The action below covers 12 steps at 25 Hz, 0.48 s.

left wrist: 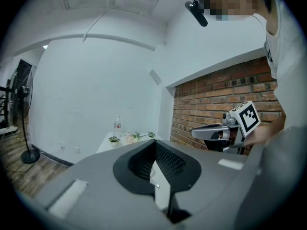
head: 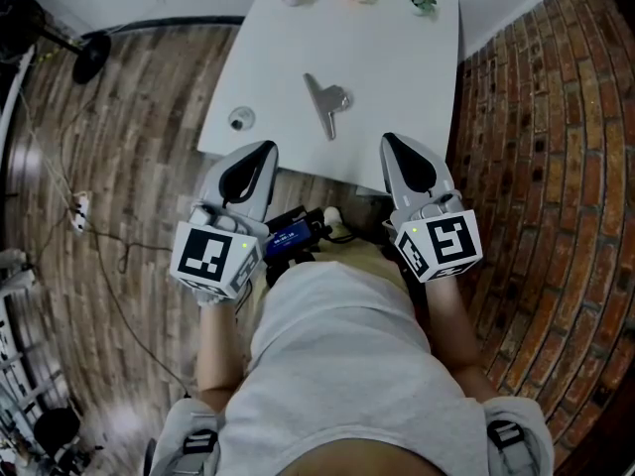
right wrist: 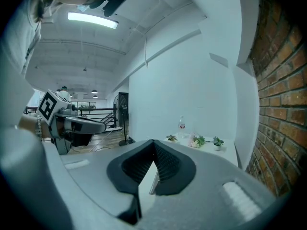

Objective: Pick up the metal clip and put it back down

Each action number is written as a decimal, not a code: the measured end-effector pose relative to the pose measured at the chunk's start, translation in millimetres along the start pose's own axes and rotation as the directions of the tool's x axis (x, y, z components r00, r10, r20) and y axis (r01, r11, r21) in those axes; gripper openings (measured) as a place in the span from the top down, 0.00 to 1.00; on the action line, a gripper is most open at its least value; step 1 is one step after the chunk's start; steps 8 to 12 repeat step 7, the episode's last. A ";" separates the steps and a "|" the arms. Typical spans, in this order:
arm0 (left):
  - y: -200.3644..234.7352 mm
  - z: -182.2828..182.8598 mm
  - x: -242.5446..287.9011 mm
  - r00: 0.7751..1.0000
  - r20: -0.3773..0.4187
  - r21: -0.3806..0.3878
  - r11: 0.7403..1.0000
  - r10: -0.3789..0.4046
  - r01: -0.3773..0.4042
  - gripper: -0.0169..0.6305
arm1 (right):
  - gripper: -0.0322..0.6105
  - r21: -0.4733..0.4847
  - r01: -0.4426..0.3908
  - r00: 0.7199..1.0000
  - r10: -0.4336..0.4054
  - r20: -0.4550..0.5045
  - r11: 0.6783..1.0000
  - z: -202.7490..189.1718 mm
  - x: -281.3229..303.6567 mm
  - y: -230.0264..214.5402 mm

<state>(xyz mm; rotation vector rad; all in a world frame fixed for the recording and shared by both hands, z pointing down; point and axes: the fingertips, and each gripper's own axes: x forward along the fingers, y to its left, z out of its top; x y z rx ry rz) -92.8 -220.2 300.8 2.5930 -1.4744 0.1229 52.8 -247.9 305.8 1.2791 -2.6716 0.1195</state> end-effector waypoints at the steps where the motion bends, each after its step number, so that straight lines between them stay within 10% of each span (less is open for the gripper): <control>1: -0.2 -0.3 0.1 1.000 0.000 0.001 1.000 0.000 0.000 0.95 | 0.95 0.001 0.000 1.000 0.000 -0.001 1.000 -0.8 -0.2 0.0; 12: -0.4 2.5 0.6 1.000 -0.006 0.001 1.000 0.007 -0.007 0.96 | 0.95 0.002 0.000 1.000 0.000 -0.012 1.000 -5.1 -0.3 -0.3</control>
